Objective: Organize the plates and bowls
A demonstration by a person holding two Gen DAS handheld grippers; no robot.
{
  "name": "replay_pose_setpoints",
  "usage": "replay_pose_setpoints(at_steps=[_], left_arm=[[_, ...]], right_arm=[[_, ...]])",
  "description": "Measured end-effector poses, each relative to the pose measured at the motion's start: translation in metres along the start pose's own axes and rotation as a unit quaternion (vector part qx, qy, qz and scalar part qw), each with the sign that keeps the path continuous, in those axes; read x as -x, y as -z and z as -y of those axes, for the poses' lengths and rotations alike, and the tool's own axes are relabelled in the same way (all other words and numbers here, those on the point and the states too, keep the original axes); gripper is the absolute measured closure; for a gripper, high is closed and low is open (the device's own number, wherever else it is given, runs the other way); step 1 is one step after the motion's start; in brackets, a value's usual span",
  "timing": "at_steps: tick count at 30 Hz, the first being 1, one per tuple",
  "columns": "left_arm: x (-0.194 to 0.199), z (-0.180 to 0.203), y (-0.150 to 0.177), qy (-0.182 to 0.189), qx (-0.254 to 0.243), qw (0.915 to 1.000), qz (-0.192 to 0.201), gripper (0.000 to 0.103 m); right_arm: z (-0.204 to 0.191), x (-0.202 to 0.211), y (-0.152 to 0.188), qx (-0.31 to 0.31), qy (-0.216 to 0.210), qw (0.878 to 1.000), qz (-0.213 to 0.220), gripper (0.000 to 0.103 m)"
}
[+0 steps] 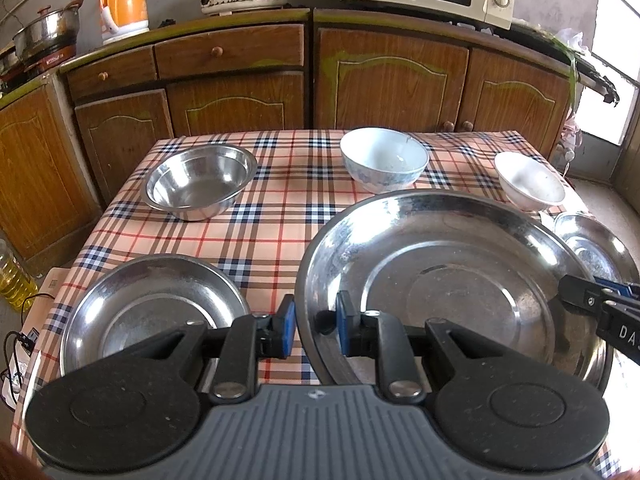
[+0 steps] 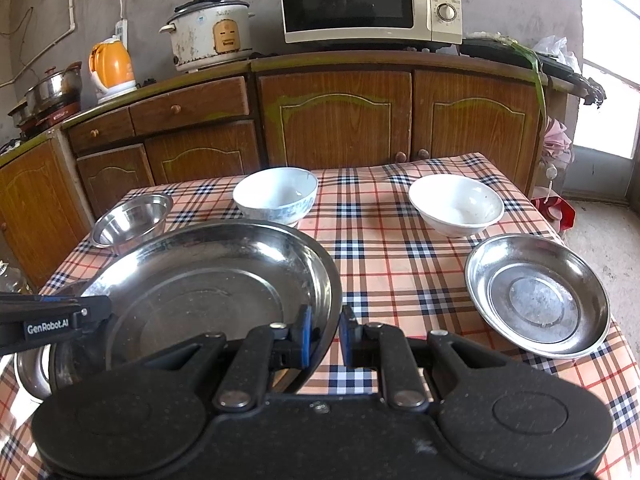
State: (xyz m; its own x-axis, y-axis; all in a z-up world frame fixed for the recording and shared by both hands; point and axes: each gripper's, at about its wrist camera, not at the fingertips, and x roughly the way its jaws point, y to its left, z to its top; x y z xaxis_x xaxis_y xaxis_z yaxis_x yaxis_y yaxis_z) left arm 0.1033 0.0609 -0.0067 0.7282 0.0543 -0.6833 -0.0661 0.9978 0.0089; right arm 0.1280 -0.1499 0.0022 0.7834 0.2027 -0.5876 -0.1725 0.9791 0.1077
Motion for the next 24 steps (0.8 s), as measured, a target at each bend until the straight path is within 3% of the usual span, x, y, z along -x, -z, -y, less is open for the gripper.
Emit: replay_pose_setpoints(at_steps=[24], left_arm=[[-0.0006, -0.0006, 0.0082, -0.003, 0.005, 0.9999, -0.01, 0.082]], right_arm=[[-0.001, -0.0004, 0.0069, 0.003, -0.001, 1.0, -0.008, 0.083]])
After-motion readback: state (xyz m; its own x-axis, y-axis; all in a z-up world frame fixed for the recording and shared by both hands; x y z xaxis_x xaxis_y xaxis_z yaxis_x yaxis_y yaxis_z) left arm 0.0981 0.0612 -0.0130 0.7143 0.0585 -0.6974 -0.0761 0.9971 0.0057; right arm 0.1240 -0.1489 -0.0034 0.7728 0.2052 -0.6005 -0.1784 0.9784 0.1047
